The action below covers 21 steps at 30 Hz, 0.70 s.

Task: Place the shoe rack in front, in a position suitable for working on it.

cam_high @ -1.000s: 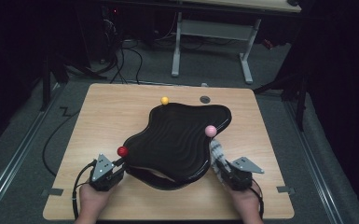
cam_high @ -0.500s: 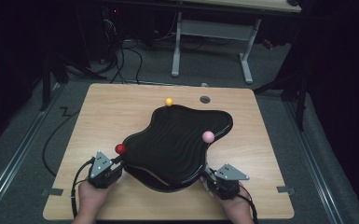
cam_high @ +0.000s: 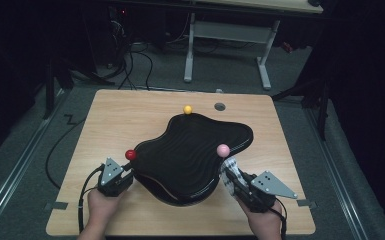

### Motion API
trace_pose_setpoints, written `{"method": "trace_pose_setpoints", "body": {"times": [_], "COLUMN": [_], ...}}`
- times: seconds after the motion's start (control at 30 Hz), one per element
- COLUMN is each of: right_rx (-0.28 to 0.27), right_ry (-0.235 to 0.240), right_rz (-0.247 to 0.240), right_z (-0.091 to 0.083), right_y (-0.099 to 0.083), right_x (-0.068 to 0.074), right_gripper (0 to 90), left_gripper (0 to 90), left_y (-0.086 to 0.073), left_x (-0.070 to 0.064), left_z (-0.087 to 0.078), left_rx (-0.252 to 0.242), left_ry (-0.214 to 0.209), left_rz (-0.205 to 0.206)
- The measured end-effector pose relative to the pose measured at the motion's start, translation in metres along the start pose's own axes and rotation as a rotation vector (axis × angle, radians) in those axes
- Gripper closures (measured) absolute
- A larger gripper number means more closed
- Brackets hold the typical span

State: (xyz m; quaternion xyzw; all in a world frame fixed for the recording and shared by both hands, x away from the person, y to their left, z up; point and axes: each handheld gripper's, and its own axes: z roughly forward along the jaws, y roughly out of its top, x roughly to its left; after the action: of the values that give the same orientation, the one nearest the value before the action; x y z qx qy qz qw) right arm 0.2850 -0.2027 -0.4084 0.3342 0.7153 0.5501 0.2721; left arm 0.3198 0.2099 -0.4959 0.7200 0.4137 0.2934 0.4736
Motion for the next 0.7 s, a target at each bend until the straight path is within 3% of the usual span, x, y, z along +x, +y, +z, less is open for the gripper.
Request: {"method": "trace_pose_setpoints", "body": {"times": [0.07,0.2,0.53,0.7], "right_rx": [0.012,0.083,0.368,0.388], "right_ry": [0.008,0.022,0.058,0.06], "right_rz": [-0.033,-0.025,-0.029,-0.008], "right_z": [0.001,0.012,0.045,0.049], "right_y": [0.0,-0.016,-0.078,-0.084], "right_x": [0.007,0.003,0.0,0.0], "right_gripper": [77.8,78.0,77.9,77.7], "left_gripper": [74.1,74.1,74.2,74.2], "left_y": [0.0,-0.001,-0.001,-0.001], "left_x": [-0.001,-0.001,0.0,0.0], "left_z": [-0.001,-0.002,-0.002,-0.002], "left_rx": [0.0,0.001,-0.001,-0.002], "left_ry": [0.001,0.0,-0.005,-0.007], "left_rz": [-0.003,-0.003,-0.008,-0.011]}}
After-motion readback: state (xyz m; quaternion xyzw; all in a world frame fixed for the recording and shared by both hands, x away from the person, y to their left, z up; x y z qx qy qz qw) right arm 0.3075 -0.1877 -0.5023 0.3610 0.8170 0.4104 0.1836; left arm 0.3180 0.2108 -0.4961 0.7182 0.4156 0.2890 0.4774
